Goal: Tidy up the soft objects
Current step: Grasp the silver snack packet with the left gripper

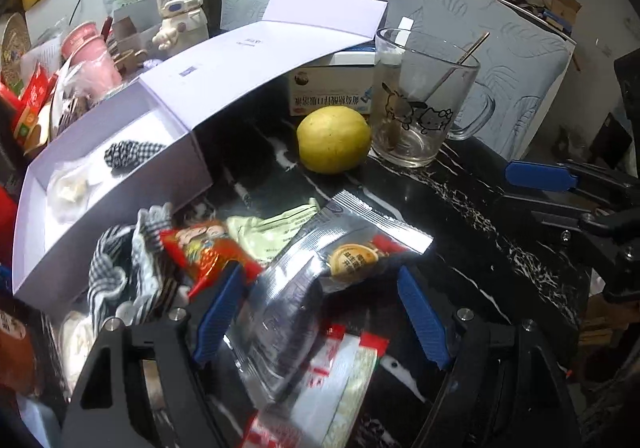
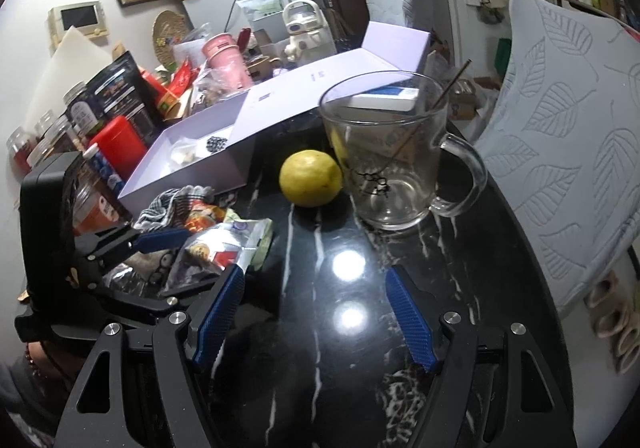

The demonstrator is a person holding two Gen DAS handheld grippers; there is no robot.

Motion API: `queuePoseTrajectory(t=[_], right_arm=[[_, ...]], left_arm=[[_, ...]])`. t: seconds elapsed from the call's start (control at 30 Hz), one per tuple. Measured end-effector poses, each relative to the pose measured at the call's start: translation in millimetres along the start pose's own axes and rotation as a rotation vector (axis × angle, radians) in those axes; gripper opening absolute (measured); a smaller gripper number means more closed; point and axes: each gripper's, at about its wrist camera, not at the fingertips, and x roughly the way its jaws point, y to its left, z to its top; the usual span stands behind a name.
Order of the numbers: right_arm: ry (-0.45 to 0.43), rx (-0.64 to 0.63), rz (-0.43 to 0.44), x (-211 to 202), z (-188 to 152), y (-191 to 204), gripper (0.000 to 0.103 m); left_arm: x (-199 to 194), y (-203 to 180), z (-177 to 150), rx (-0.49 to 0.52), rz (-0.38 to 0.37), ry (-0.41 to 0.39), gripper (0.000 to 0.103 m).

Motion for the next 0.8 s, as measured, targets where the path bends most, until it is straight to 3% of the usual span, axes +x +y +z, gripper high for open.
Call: queuePoseTrajectory(t=[0.13,0.23,0.27,0.5,0.8], right_arm=[[0.013,0.010,0.000,3.4,-1.1,-5.3,0.074],[0.022,0.019,0.003,4.8,-3.3,-8.5,0.074],[0.024,0.023,0.004,4.7,-4.3,-9.1,0.074],[0.016,0.032,0.020,-1.7,-9.2,-6.7,0.074],[0.016,0.007,0.076,-5.9,-19.1,13.0,0.074]], left_arm=[[13.3,-4.8,1.8,0.038,0.012,0.023,0.077],[18.0,-12.0,-0.9,0.085,0.075,0.033,0.041],[16.8,-13.7,-1.9,0.093,0.070,0.032,0.040],[-5.9,-14.9,-10.2,0.029,0.007,0.021,0.037],[-61.4,9.5,-45.4,-0.149,0.076,0.005,0.037]])
